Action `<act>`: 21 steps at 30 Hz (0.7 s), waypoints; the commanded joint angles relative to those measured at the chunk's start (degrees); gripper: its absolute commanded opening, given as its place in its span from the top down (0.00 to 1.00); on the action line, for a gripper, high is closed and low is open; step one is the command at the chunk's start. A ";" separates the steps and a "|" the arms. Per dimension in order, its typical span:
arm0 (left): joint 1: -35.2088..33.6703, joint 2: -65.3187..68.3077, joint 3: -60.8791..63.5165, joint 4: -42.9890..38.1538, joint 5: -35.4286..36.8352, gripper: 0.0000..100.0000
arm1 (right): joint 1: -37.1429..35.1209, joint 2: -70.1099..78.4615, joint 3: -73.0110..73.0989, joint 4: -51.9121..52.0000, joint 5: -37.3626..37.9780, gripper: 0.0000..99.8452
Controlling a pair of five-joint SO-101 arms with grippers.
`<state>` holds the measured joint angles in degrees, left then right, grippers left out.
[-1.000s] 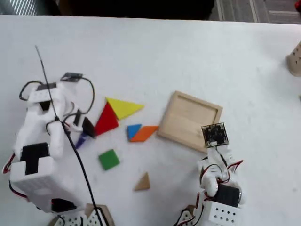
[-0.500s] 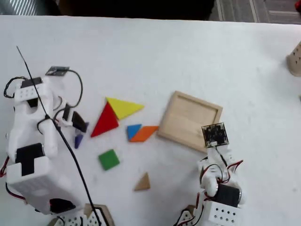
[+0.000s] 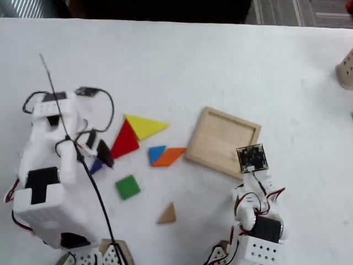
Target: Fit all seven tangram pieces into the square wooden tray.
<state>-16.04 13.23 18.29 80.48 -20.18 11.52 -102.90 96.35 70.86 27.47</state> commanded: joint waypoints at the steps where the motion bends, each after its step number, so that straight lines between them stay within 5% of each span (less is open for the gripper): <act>1: 3.12 -0.22 3.25 -5.19 0.18 0.69 | 0.48 -0.40 -0.09 -0.31 0.53 0.91; 15: 3.38 -0.22 6.51 -8.18 0.26 0.70 | 0.48 -0.40 -0.09 -0.31 0.53 0.91; 21: 5.14 -0.22 6.24 -8.35 -0.18 0.93 | 0.48 -0.40 -0.09 -0.31 0.53 0.91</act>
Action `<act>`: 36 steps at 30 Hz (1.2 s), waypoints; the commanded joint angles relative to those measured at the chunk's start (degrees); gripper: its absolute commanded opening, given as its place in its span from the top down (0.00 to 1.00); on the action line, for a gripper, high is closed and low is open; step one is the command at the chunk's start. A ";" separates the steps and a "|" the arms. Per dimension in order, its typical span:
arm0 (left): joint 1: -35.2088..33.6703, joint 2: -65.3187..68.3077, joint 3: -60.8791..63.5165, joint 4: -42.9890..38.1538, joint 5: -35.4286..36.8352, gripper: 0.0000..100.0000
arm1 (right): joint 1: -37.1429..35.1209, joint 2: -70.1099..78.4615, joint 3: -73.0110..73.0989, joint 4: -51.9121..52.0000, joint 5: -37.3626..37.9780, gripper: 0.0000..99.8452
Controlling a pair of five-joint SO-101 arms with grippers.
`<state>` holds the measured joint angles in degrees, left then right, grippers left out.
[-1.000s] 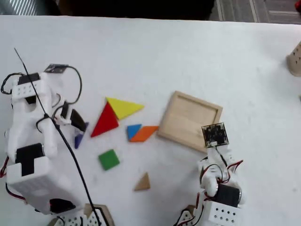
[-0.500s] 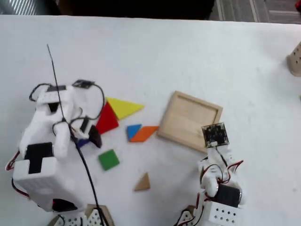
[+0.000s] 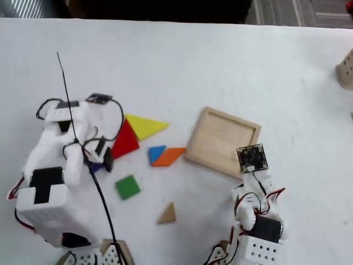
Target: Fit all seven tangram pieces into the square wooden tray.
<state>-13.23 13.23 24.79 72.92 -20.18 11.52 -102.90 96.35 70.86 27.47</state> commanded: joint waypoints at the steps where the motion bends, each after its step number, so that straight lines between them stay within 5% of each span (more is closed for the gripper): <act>1: 2.95 -0.22 -0.26 -0.79 -0.18 0.97 | 0.48 -0.40 -0.09 -0.31 0.53 0.91; 18: 5.85 -0.75 -3.96 0.26 0.26 0.97 | 0.48 -0.40 -0.09 -0.31 0.53 0.91; 25: 8.04 -0.75 -15.56 9.93 3.34 0.98 | 0.48 -0.40 -0.09 -0.31 0.53 0.91; 36: 26.15 -0.75 -27.69 16.35 9.93 0.98 | 2.95 -0.40 -0.09 -1.89 0.53 0.91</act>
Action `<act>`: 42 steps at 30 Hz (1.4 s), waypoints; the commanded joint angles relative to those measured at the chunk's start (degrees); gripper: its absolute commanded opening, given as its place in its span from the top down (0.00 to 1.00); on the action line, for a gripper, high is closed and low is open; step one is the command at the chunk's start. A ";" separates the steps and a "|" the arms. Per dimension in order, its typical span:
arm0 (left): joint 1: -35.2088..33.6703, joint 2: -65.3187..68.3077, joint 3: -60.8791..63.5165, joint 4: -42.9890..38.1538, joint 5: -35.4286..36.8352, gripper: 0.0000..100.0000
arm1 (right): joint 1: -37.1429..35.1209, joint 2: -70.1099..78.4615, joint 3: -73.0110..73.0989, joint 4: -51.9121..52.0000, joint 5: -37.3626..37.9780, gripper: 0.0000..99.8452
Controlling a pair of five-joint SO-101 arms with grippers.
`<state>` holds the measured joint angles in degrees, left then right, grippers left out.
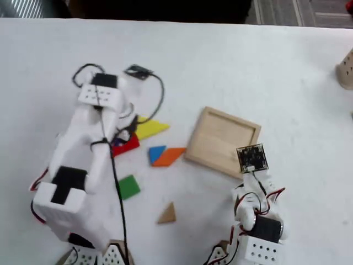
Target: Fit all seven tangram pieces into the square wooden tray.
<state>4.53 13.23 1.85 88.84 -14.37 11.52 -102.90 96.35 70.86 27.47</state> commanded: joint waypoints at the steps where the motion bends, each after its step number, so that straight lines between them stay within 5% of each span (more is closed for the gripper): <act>1: 10.86 -0.75 -5.63 0.44 5.19 0.98 | 4.09 -0.40 -0.09 -2.51 0.26 0.91; 12: 30.55 0.48 -10.11 -12.31 6.59 0.98 | 7.25 -0.22 0.53 -5.41 0.00 0.91; 20: 33.98 15.69 -14.51 -26.02 6.68 0.97 | 7.25 -0.22 0.53 -5.32 0.44 0.91; 25: 34.24 23.34 -25.67 -20.04 8.70 0.95 | 6.99 -0.22 0.53 -5.23 0.44 0.91; 32: 33.71 27.21 -34.99 -9.49 14.68 0.69 | 6.90 -0.22 0.53 -5.23 0.44 0.91; 42: 28.44 16.04 -38.77 6.07 14.59 0.73 | 6.90 -0.22 0.53 -5.14 0.53 0.91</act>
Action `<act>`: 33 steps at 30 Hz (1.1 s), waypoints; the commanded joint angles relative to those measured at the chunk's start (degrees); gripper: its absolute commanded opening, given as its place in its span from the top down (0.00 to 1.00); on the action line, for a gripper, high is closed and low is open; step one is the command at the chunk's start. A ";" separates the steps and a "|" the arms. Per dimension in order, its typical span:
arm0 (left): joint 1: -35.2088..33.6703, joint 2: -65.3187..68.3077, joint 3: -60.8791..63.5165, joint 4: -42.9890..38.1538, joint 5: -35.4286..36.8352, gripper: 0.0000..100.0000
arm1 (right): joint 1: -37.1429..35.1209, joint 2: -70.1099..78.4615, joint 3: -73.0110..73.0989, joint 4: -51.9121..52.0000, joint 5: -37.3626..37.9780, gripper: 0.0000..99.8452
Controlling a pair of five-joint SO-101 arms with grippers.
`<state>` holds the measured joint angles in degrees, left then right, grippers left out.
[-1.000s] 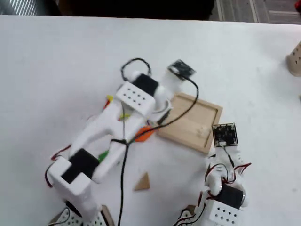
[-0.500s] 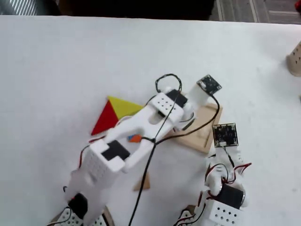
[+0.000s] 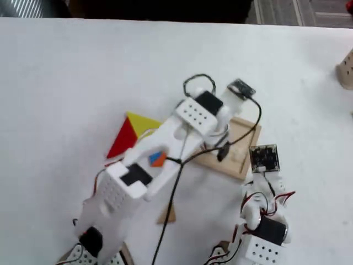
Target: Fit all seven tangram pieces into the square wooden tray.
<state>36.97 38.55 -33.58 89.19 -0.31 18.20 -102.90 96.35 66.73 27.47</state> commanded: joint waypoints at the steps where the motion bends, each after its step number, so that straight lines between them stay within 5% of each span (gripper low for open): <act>1: -5.49 -10.77 -3.25 6.77 0.53 0.73 | 0.22 -0.22 0.53 -1.01 0.53 0.91; 13: -18.51 -29.85 18.64 6.86 -4.57 0.73 | 0.22 -0.22 0.53 -1.01 0.53 0.91; 25: -36.26 -56.92 72.79 -23.12 -11.60 0.73 | 0.57 -0.22 0.53 -1.45 0.44 0.91; 33: -48.04 -65.27 91.96 -32.88 -11.69 0.73 | 0.48 -0.31 0.35 -5.32 0.53 0.91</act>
<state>-6.02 -22.46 52.84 60.97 -11.56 18.20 -102.90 96.35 64.88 27.47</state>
